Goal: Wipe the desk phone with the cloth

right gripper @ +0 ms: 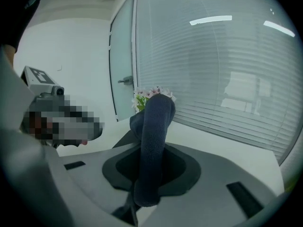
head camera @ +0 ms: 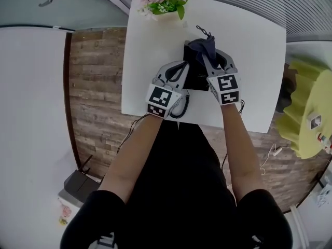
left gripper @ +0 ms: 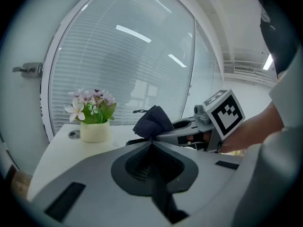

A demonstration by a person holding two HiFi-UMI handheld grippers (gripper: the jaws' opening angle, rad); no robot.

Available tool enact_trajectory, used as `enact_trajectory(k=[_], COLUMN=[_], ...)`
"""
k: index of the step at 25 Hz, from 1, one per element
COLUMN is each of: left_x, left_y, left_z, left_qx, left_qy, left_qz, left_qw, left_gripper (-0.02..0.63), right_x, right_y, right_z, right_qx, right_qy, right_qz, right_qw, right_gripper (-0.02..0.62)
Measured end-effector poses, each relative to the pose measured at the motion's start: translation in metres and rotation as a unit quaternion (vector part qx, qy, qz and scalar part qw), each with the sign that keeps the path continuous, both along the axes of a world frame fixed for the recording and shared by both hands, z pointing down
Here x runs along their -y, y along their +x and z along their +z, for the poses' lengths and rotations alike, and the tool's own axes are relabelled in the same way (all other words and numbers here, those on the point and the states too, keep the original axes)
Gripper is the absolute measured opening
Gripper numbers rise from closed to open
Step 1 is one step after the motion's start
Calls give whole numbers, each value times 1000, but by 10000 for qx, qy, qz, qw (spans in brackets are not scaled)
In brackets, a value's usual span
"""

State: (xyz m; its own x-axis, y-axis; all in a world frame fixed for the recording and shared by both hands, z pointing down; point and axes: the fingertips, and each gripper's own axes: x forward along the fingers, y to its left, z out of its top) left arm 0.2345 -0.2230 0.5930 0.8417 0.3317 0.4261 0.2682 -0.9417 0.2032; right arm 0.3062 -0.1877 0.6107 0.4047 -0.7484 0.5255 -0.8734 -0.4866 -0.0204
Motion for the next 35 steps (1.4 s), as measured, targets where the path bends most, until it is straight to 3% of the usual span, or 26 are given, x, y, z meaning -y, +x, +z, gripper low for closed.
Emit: enact_trajectory(k=[5, 12, 25, 35], left_x=[5, -1, -15, -25], left_y=[-3, -7, -37, -47], left_z=[2, 12, 37, 44], left_qx=[12, 139, 374, 482], left_qy=[-141, -93, -128, -294], left_qz=[51, 410, 683, 690], left_qw=[9999, 9990, 9969, 9960], left_gripper=[11, 11, 11, 11], right_x=[-3, -19, -36, -50], right_y=[-15, -46, -91, -117], right_z=[9, 25, 49, 66], right_qx=[-307, -154, -2, 397], right_qy=[-603, -819, -887, -879], right_qz=[-117, 110, 398, 534], right_qw=[9976, 9965, 9953, 9939], right_gripper=[92, 91, 91, 91])
